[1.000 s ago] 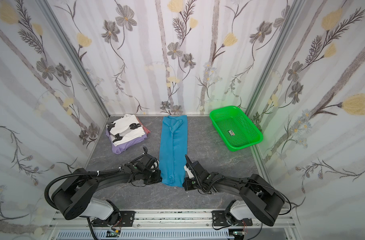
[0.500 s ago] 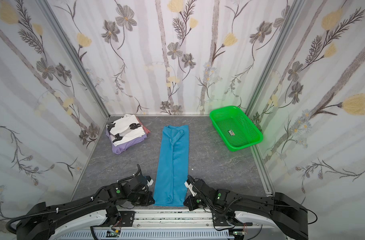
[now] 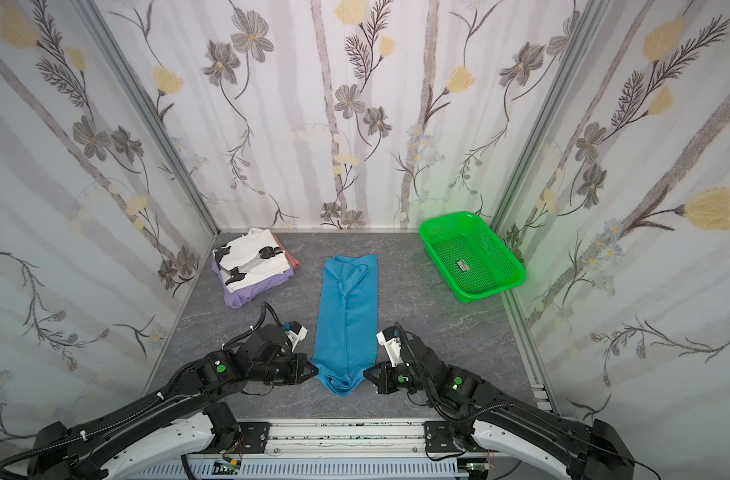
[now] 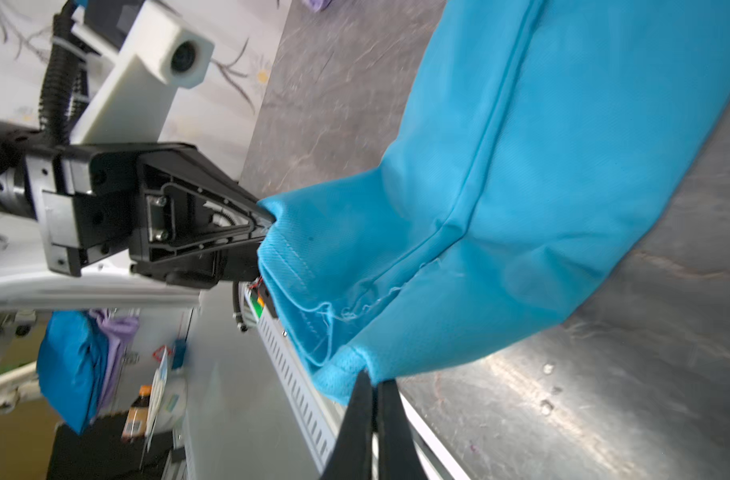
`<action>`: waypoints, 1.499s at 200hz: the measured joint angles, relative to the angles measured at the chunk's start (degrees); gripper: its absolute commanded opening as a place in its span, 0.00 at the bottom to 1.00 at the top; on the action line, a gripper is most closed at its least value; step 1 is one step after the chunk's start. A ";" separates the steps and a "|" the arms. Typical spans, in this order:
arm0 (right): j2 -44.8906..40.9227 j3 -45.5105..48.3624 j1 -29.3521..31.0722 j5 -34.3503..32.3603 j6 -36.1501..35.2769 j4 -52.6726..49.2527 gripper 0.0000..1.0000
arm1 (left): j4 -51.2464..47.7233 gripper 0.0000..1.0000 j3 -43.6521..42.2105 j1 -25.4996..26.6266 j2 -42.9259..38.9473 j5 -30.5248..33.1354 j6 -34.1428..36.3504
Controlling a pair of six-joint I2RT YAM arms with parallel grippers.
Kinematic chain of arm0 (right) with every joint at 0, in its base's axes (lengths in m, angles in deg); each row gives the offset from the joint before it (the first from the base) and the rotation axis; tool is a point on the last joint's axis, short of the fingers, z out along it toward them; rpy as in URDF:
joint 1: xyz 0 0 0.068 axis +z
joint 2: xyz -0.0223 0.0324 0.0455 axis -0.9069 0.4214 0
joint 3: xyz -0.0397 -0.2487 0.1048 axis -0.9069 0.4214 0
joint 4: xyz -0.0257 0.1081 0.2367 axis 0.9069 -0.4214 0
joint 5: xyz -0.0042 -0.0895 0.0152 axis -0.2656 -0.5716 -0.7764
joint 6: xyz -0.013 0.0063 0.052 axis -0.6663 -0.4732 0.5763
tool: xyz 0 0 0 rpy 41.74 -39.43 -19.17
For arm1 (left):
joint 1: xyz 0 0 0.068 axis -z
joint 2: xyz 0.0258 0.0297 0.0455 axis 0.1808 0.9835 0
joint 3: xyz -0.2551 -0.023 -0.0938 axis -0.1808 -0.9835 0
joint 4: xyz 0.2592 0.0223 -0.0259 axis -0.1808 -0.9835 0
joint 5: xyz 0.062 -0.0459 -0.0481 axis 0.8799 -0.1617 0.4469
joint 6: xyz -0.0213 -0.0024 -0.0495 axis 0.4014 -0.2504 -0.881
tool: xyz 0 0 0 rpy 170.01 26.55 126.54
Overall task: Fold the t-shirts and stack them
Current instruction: 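Lift the near end and fold it away from the robot with both grippers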
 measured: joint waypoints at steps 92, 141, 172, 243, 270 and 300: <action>33.53 -21.66 -21.55 6.99 -11.45 1.86 0.00 | 2.91 0.00 19.10 -16.92 26.53 -6.32 13.11; 44.83 -30.25 -26.69 8.81 -14.10 1.86 0.00 | 4.02 0.00 24.98 -22.27 38.32 -7.65 15.15; 50.03 -34.95 -28.22 9.79 -15.15 1.51 0.00 | 5.51 0.00 28.96 -23.69 43.23 -9.09 15.15; 57.72 -39.78 -30.80 10.29 -15.52 -0.24 0.00 | 7.26 0.00 33.53 -25.07 50.45 -12.00 14.91; 59.63 -41.40 -31.12 10.80 -15.52 -0.26 0.16 | 7.43 0.20 34.45 -26.03 52.48 -12.85 14.67; 59.58 -42.47 -31.28 10.84 -15.54 -0.24 0.43 | 9.97 0.89 34.75 -26.80 52.96 -14.97 13.55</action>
